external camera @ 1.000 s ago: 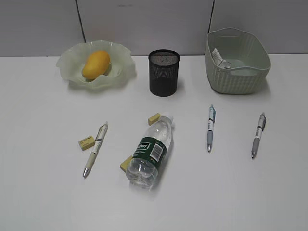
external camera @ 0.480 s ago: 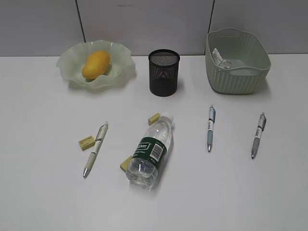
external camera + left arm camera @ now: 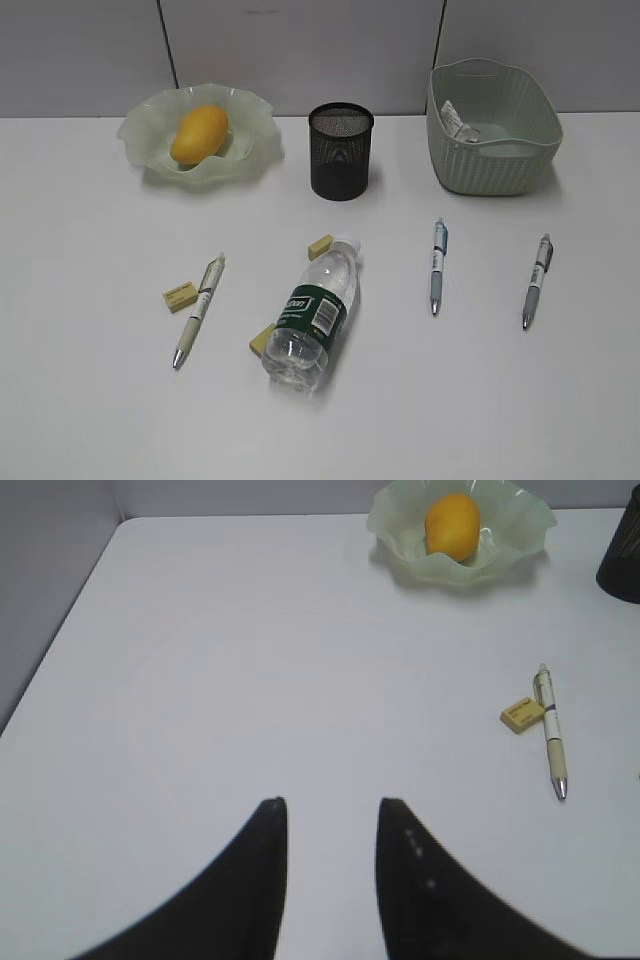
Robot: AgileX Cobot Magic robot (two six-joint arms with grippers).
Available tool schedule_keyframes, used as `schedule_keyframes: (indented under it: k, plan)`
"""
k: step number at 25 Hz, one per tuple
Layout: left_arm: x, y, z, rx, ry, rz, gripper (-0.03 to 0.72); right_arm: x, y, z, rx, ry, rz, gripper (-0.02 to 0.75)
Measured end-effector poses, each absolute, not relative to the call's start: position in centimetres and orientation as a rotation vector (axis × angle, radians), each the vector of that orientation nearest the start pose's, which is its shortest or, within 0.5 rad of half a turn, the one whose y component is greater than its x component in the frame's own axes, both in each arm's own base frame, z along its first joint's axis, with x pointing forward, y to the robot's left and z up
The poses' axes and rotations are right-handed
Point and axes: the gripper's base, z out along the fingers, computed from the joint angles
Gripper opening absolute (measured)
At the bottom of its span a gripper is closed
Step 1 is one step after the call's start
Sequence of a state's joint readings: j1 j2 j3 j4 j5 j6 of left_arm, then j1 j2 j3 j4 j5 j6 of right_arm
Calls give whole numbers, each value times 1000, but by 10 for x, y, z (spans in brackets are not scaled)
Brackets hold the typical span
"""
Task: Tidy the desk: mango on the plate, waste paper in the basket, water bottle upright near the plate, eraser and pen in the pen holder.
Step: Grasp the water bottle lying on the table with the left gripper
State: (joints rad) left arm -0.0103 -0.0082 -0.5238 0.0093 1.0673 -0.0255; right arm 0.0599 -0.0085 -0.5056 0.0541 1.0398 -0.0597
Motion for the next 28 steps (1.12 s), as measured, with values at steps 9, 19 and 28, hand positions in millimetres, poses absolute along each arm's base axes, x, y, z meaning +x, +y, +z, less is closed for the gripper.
schedule_keyframes:
  k: [9, 19, 28]
  plan:
    - [-9, 1, 283, -16, 2019, -13, 238, -6, 4, 281, -122, 2005, 64, 550]
    - [-9, 1, 283, -16, 2019, -15, 238, -6, 4, 281, -122, 2005, 64, 550]
    - [-9, 1, 283, -16, 2019, -15, 519, -6, 4, 281, -122, 2005, 64, 549]
